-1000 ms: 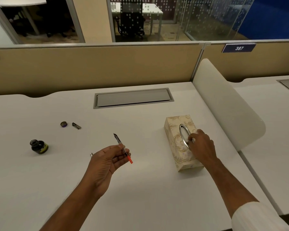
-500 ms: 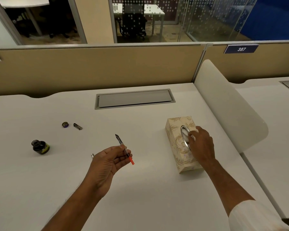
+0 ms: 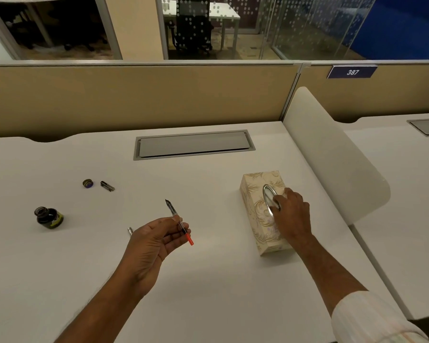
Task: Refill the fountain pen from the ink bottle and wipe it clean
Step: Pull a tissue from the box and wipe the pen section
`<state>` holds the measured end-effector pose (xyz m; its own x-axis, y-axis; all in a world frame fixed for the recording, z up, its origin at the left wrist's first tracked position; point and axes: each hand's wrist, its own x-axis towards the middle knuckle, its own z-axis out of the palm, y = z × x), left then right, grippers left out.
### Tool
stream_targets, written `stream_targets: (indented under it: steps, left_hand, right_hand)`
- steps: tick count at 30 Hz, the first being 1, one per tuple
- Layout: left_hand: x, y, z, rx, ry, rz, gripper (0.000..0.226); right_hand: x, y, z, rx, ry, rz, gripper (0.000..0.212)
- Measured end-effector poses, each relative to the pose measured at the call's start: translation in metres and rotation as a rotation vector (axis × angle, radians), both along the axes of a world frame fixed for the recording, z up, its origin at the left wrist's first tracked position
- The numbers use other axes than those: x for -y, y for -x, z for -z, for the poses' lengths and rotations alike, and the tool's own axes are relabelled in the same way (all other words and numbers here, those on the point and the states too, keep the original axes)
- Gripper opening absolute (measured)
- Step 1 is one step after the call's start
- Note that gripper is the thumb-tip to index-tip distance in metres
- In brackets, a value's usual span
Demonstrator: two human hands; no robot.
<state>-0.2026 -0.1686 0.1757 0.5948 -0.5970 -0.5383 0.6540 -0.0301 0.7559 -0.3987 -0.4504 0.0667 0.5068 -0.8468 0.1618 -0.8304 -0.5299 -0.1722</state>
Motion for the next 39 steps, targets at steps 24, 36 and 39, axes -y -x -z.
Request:
stream_targets:
  steps: [24,36,39]
  left_hand:
    - [0.004,0.002,0.008,-0.014,-0.006,-0.003,0.014]
    - [0.006,0.004,0.011,-0.017,-0.002,0.015,0.015]
    - [0.006,0.004,0.010,-0.017,-0.004,0.014,0.015]
  right_hand:
    - [0.016,-0.005,0.012,0.006,0.062,-0.075,0.010]
    - [-0.006,-0.010,0.008,0.380,0.145,-0.068,0.008]
    - [-0.008,-0.012,0.009,0.387,0.127,-0.037,0.012]
